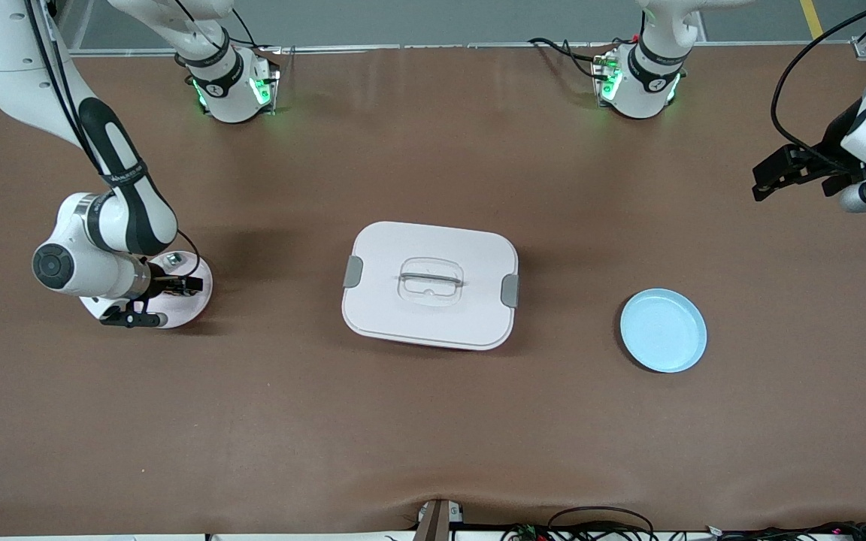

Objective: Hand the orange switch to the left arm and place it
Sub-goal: 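Lower the right gripper and grasp the black-orange switch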

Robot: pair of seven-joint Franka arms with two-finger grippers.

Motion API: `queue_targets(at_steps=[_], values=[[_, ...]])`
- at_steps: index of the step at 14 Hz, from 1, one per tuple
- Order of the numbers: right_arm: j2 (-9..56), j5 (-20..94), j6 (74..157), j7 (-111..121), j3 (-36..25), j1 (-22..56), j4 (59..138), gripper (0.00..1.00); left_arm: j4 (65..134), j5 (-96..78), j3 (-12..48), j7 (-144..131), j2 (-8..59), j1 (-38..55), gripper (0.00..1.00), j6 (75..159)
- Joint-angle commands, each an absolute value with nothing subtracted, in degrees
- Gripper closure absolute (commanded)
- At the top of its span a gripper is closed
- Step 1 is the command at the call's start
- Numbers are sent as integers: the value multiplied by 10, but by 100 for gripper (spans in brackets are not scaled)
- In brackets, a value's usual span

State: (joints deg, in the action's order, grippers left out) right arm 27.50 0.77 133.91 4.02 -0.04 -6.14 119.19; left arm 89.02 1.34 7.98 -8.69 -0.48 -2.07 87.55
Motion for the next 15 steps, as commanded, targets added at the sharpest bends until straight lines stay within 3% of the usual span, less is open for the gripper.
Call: queue_targets(at_steps=[1,3,8,13,15], values=[[279,11,1342,34,0,-62,1189,0,884,13,81,-74,-6,-23,0,868],[279,11,1341,35,0,-62,1189,0,884,13,82,-74,-7,-23,0,868],[279,11,1340,41,0,-62,1187,76,885,13,82,-74,-7,-23,0,868],[273,10,1330,41,0,-60,1186,78,884,13,82,-74,-6,-22,0,868],[249,9,1285,42,0,-58,1178,78,884,13,82,-74,-7,-23,0,868]])
